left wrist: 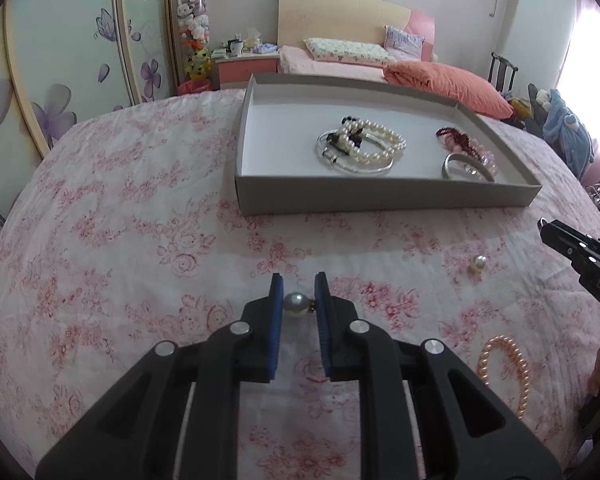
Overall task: Organize jewelry
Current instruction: 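Grasp a single pearl earring with the left tool while the right tool grasps the silver ring, then carry the pearl earring and silver ring over the grey tray with both tools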
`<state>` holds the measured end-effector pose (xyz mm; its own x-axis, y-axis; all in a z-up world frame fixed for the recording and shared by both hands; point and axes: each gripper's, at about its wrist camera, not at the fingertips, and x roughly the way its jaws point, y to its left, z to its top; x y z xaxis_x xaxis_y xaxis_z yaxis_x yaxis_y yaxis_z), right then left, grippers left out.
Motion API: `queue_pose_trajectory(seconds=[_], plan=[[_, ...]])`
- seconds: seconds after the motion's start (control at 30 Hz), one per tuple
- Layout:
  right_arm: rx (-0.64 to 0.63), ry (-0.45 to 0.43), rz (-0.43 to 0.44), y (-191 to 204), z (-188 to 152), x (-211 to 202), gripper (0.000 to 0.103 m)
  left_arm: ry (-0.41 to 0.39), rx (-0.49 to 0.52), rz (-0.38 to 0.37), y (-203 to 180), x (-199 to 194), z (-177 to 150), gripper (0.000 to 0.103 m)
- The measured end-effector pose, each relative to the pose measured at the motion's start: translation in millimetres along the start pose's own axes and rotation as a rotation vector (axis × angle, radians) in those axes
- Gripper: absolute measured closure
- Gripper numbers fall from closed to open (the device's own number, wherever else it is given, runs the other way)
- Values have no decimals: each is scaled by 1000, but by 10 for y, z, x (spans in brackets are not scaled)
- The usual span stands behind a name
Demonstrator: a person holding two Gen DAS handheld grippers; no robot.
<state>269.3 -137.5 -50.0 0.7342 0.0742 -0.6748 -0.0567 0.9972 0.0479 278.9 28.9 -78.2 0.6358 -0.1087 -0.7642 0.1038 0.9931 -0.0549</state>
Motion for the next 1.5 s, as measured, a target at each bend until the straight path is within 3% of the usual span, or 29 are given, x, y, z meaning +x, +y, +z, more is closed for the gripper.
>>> queue_pose_trajectory(seconds=[0.4,0.9,1.5], plan=[[-46,-244,9,235,152,-553,81,-172,15,-24,-232,-500,78,86],[-79,-492,-28,361,273,-993,81,-485,51,54,-521,-1118,218,86],[-57,-634,-41,368,495,-1061,81,-592,33,99,-642,-1198,521,86]])
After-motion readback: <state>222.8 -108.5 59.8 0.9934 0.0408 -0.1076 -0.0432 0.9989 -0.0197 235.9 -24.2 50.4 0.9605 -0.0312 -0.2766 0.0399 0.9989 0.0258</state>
